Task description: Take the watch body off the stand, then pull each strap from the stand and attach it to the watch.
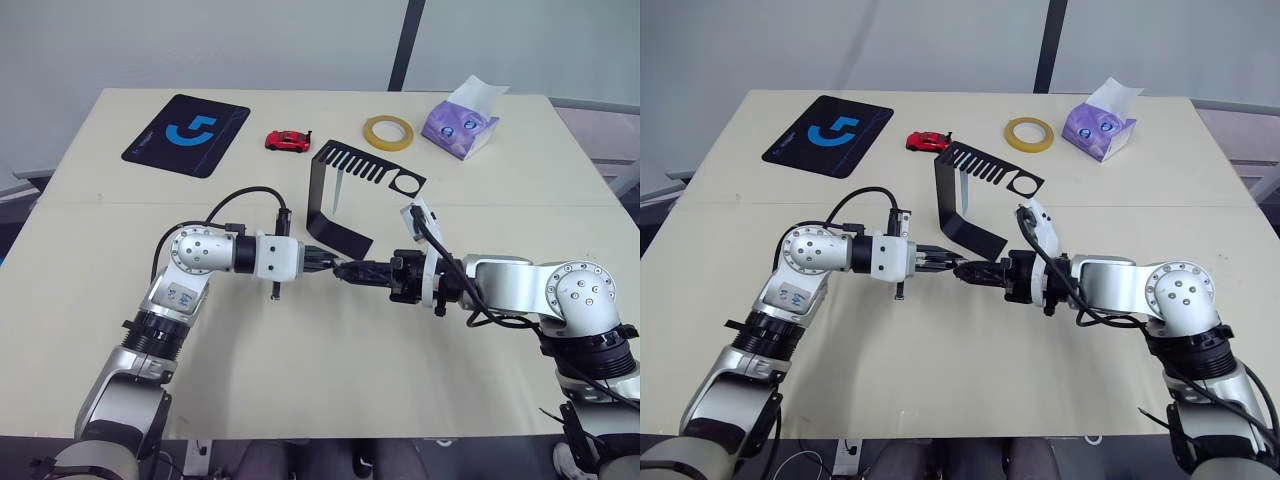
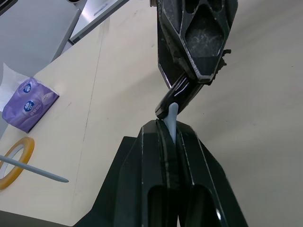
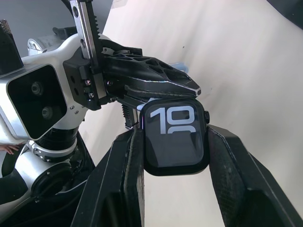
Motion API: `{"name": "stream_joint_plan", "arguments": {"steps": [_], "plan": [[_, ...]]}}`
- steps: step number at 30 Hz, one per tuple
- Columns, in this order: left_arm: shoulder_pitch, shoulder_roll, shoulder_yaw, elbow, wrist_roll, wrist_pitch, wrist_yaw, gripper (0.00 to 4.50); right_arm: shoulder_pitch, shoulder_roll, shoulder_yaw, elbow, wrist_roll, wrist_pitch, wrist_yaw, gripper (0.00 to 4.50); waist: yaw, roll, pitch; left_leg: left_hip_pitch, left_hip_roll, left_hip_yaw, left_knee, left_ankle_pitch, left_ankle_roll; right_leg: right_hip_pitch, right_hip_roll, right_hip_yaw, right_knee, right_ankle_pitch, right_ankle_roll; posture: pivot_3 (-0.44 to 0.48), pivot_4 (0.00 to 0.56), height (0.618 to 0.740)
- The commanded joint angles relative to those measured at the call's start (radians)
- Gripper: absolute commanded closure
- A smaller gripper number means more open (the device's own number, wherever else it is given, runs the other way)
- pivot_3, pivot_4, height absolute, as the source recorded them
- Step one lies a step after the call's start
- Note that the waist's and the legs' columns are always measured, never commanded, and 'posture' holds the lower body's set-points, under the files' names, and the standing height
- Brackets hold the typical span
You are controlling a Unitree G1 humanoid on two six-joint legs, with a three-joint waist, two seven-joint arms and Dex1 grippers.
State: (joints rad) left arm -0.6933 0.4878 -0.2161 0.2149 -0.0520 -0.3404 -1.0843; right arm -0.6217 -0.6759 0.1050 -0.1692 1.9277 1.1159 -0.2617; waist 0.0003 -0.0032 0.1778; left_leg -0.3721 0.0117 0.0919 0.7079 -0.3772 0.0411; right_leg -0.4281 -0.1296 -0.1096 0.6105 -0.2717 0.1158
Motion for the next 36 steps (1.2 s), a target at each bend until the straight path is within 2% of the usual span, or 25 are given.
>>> {"name": "stream_joint_plan", "arguments": {"steps": [1, 20, 23, 26, 27, 31, 32, 33, 34, 36], "plan": [[-0.028, -0.027, -0.031, -0.018, 0.000, -0.013, -0.005, 4.50, -0.038, 0.019, -0.005, -0.066, 0.045, -0.022, 0.016, 2.97, 0.000, 0.000, 0.000, 0.000, 0.000, 0.000, 0.000, 0.000, 0.000, 0.000, 0.000, 0.000, 0.000, 0.000, 0.000, 0.000, 0.150, 0.738], [-0.024, -0.029, -0.027, -0.029, 0.000, -0.009, -0.002, 4.50, -0.038, 0.006, -0.002, -0.055, 0.045, -0.021, 0.006, 2.97, 0.000, 0.000, 0.000, 0.000, 0.000, 0.000, 0.000, 0.000, 0.000, 0.000, 0.000, 0.000, 0.000, 0.000, 0.000, 0.000, 0.150, 0.738], [-0.023, -0.021, -0.017, -0.047, -0.033, 0.039, -0.021, 4.50, -0.032, -0.004, -0.007, -0.046, 0.029, -0.018, 0.007, 2.97, 0.000, 0.000, 0.000, 0.000, 0.000, 0.000, 0.000, 0.000, 0.000, 0.000, 0.000, 0.000, 0.000, 0.000, 0.000, 0.000, 0.150, 0.738], [-0.017, -0.001, 0.003, -0.082, -0.075, 0.074, -0.054, 3.49, -0.031, -0.017, -0.015, -0.050, -0.009, -0.009, 0.027, 2.97, 0.000, 0.000, 0.000, 0.000, 0.000, 0.000, 0.000, 0.000, 0.000, 0.000, 0.000, 0.000, 0.000, 0.000, 0.000, 0.000, 0.150, 0.738], [-0.015, 0.006, 0.009, -0.092, -0.080, 0.084, -0.058, 3.00, -0.031, -0.021, -0.018, -0.053, -0.023, -0.006, 0.037, 2.97, 0.000, 0.000, 0.000, 0.000, 0.000, 0.000, 0.000, 0.000, 0.000, 0.000, 0.000, 0.000, 0.000, 0.000, 0.000, 0.000, 0.150, 0.738], [0.018, 0.088, 0.051, -0.185, -0.173, 0.223, -0.132, 1.06, -0.040, -0.084, -0.027, -0.152, -0.217, 0.038, 0.193, 2.97, -0.001, 0.000, 0.000, -0.001, 0.000, 0.000, 0.000, 0.000, 0.000, 0.000, 0.000, 0.000, 0.000, 0.000, 0.000, 0.000, 0.150, 0.738], [0.026, 0.115, 0.060, -0.213, -0.214, 0.280, -0.160, 0.84, -0.038, -0.102, -0.028, -0.185, -0.265, 0.040, 0.245, 2.97, -0.002, 0.000, 0.000, 0.000, 0.000, -0.001, 0.000, 0.000, 0.000, 0.000, 0.000, 0.000, -0.001, 0.000, 0.000, 0.000, 0.150, 0.738], [0.031, 0.134, 0.066, -0.234, -0.244, 0.322, -0.179, 0.31, -0.035, -0.114, -0.029, -0.205, -0.302, 0.038, 0.289, 2.97, -0.004, 0.000, 0.000, -0.001, 0.001, -0.001, 0.000, 0.000, 0.000, 0.000, 0.000, 0.000, -0.001, 0.000, 0.000, 0.000, 0.150, 0.738], [0.035, 0.165, 0.076, -0.265, -0.293, 0.400, -0.205, 0.09, -0.033, -0.135, -0.024, -0.242, -0.369, 0.027, 0.355, 2.97, -0.003, 0.000, 0.000, -0.001, 0.001, -0.001, 0.000, 0.000, 0.000, 0.000, 0.000, 0.000, -0.002, 0.000, 0.000, 0.000, 0.150, 0.738], [0.032, 0.226, 0.093, -0.311, -0.385, 0.557, -0.258, 0.09, -0.024, -0.198, 0.012, -0.337, -0.561, -0.034, 0.512, 2.97, -0.002, 0.001, 0.001, -0.001, 0.001, -0.001, 0.000, 0.000, 0.000, 0.000, 0.000, 0.000, -0.002, 0.000, 0.000, 0.000, 0.150, 0.738]]}}
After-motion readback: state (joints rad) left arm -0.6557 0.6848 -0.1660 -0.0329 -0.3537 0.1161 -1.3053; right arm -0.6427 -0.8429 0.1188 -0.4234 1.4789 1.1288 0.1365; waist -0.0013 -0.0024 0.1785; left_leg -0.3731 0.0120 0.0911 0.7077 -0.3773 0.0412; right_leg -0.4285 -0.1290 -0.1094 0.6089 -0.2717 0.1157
